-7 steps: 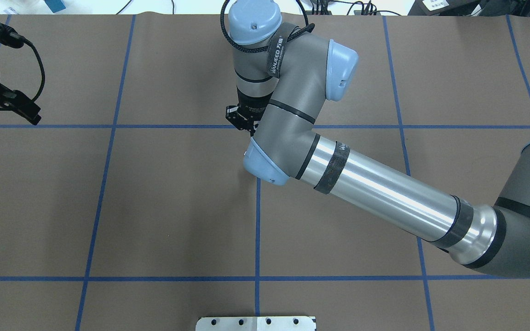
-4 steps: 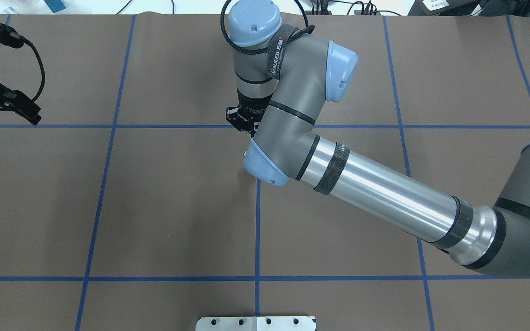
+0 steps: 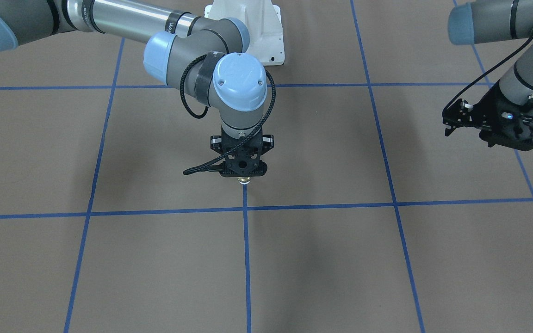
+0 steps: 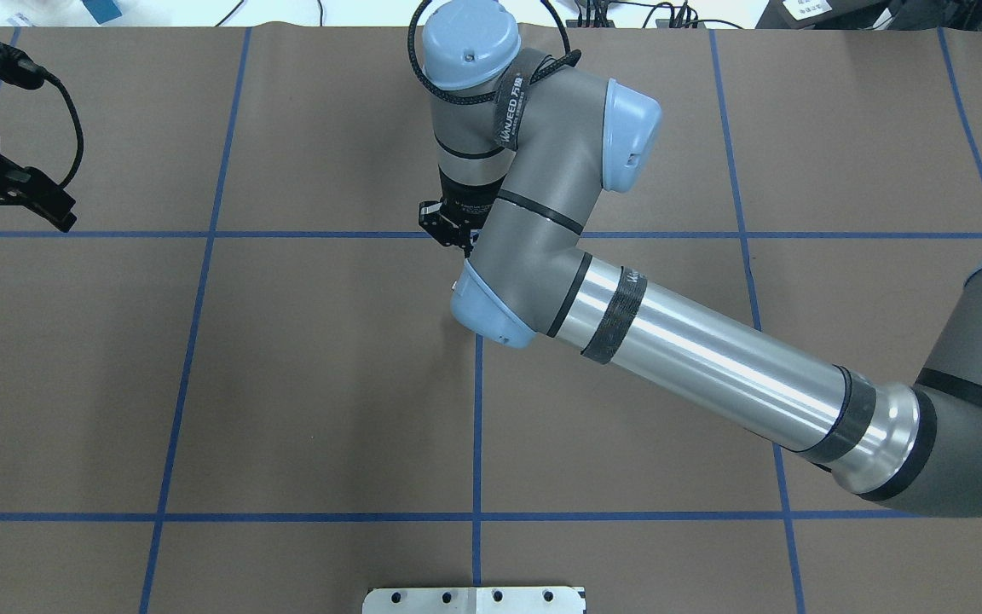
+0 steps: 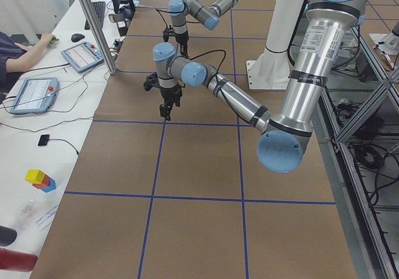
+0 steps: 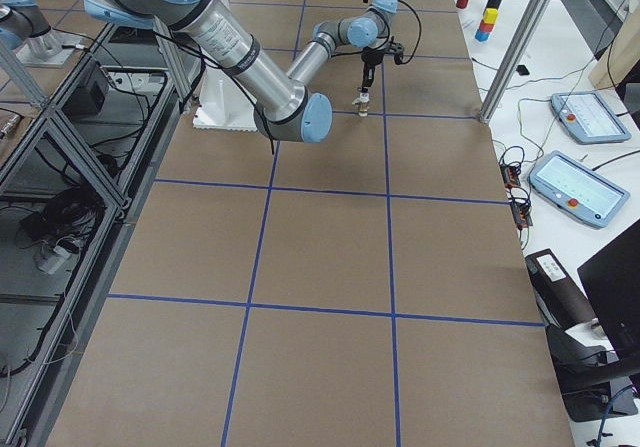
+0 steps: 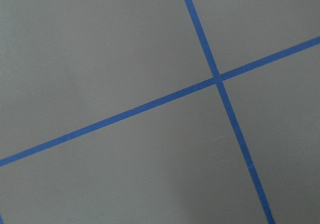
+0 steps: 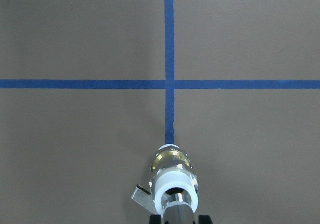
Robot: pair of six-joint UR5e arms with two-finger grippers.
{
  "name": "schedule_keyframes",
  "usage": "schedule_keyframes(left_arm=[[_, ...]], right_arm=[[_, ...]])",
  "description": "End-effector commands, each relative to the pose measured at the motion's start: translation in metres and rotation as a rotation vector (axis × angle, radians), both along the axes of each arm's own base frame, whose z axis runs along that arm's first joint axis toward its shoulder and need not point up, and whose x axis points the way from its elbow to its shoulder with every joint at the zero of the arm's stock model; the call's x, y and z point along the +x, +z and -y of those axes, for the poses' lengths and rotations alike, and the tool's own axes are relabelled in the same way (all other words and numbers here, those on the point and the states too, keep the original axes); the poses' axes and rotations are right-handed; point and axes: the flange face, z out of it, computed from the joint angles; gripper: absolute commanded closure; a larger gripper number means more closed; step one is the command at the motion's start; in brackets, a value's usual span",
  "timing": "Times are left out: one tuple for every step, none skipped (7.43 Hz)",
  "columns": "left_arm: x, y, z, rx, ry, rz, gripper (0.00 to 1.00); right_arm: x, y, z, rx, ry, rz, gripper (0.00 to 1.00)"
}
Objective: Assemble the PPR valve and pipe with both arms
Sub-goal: 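Press the chrome fitting down into the valve with the right gripper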
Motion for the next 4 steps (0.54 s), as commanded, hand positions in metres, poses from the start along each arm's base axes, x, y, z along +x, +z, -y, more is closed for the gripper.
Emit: schedule_keyframes(left_arm=[[0.0001,0.0003,0.0001,-0.001,0.000,0.000,0.00],[0.0001,0.0003,0.0001,-0.001,0.000,0.000,0.00],[-0.0001,-0.0004,-0.0001,0.000,-0.001,0.000,0.00],[-0.0001,-0.0004,-0.0001,0.000,-0.001,0.000,0.00]], right_arm=[[-0.0003,0.0002,-0.0003,0.000,0.000,0.000,1.00],[-0.0003,0.0002,-0.0003,0.000,0.000,0.000,1.00],[-0.0004,0.0014,-0.0003,-0.001,0.000,-0.001,1.00],[-0.0013,0.0037,-0.0011,-0.003,-0.002,-0.004,1.00]])
